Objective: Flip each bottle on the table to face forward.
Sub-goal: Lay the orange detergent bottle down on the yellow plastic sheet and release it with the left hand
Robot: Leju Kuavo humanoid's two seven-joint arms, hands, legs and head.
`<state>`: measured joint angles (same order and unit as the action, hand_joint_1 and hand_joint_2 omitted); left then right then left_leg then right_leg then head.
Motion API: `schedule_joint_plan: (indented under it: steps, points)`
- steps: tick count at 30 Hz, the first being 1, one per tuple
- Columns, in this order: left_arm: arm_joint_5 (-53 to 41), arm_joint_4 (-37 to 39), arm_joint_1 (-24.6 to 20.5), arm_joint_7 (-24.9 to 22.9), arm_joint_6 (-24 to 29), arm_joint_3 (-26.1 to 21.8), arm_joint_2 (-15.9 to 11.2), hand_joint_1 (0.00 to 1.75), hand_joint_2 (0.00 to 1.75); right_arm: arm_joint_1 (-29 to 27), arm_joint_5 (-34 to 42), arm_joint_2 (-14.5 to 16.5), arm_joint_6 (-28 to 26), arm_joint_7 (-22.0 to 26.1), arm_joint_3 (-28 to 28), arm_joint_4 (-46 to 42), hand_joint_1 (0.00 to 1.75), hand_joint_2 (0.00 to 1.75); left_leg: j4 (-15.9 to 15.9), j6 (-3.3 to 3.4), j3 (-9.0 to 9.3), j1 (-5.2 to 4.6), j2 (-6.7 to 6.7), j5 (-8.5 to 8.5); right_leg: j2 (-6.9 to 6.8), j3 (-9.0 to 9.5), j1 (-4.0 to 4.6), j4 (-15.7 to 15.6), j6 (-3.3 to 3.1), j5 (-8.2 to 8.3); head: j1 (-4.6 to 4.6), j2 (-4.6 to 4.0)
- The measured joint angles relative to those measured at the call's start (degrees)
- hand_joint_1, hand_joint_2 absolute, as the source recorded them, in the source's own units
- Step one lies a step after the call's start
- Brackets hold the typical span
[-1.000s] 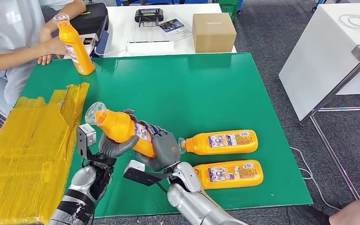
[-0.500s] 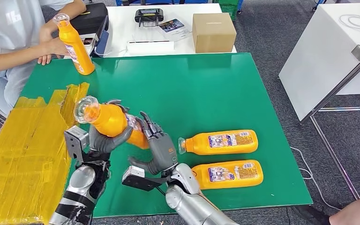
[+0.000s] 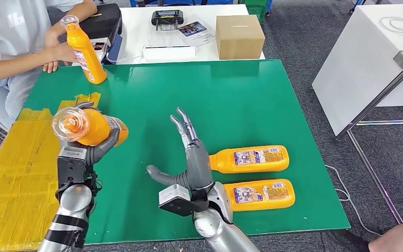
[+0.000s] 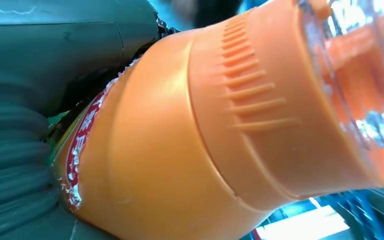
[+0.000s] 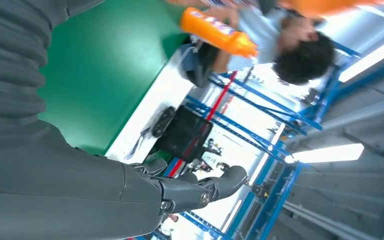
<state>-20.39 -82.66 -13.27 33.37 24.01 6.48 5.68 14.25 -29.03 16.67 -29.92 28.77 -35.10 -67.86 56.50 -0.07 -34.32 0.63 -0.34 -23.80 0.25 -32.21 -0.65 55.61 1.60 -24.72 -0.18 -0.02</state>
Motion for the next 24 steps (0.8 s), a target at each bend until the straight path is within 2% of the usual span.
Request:
schedule_joint_plan:
  steps: [3,5,8,11,13,15,17,19,21,24]
  points:
    - [-15.5,-0.1,1.2,-1.7,9.7,-1.1,-1.3,1.75,1.75,-2.9,9.0,-1.5,5.8,1.9,1.5,-7.8,0.0,1.75,0.0,0.0,0.01,-0.01,0.0,0.0,0.0,0.02,-0.01,0.0,0.0,0.0,-0.01,0.0]
    - [-24.6,0.4,2.8,-2.6,13.1,-2.1,-2.2,1.75,1.75,-4.5,13.1,-2.6,9.3,2.0,2.9,-11.9,0.0,1.75,0.0,0.0,0.01,-0.01,0.01,-0.02,0.01,0.0,-0.01,0.0,0.0,0.0,-0.02,0.0]
    - [-40.3,1.0,6.1,-1.8,15.5,-5.1,-2.8,1.75,1.75,-6.6,17.2,-4.4,12.4,2.3,5.4,-17.4,0.0,1.75,0.0,0.0,-0.01,-0.01,0.02,-0.04,0.01,-0.02,-0.01,0.0,0.01,-0.02,-0.01,0.0]
    - [-55.4,0.5,9.7,0.2,15.8,-10.5,-2.8,1.75,1.75,-8.2,20.5,-6.4,13.9,2.8,8.3,-21.6,0.0,1.75,0.0,0.01,-0.02,-0.01,0.05,-0.06,0.04,-0.05,-0.01,0.0,0.0,-0.03,0.01,0.0]
    - [-62.2,-0.4,11.7,-1.7,15.9,-14.0,-3.3,1.75,1.75,-9.1,22.0,-7.7,14.5,3.1,10.2,-23.6,0.0,1.75,0.0,0.01,-0.01,-0.01,0.08,-0.07,0.07,-0.08,0.0,0.0,0.0,-0.03,0.01,0.0]
    - [-66.4,-1.2,13.2,-8.4,15.9,-15.5,-5.6,1.75,1.75,-9.8,23.1,-8.7,14.8,3.7,11.8,-25.0,0.0,1.75,0.0,0.01,0.0,0.01,0.09,-0.07,0.08,-0.08,0.0,0.0,-0.01,-0.03,0.02,0.0]
    - [-68.4,-1.4,14.2,-19.3,15.9,-14.2,-9.9,1.75,1.75,-10.3,23.9,-9.5,14.9,4.1,13.1,-26.2,0.0,1.75,0.0,-0.01,0.03,0.05,0.09,-0.06,0.08,-0.1,0.02,0.0,-0.01,-0.02,0.0,0.0]
    - [-69.0,-0.7,14.3,-31.2,15.9,-10.6,-15.2,1.75,1.75,-10.7,24.5,-10.1,14.9,4.4,14.0,-27.2,0.0,1.75,0.0,-0.03,0.05,0.09,0.08,-0.03,0.07,-0.11,0.04,0.0,-0.02,-0.02,-0.03,0.0]
    - [-69.1,0.8,13.6,-40.8,15.9,-5.5,-20.2,1.75,1.75,-10.8,24.9,-10.6,15.0,4.5,14.7,-27.9,0.0,1.75,0.0,-0.05,0.06,0.11,0.04,-0.01,0.06,-0.07,0.05,0.0,-0.03,-0.03,-0.02,0.0]
    - [-69.5,3.6,12.4,-48.1,15.9,2.3,-25.4,1.75,1.75,-10.9,25.2,-11.1,15.2,4.6,15.2,-28.6,0.0,1.75,0.0,-0.06,0.06,0.09,0.05,0.0,0.06,-0.03,0.05,0.0,-0.03,-0.03,0.0,0.0]
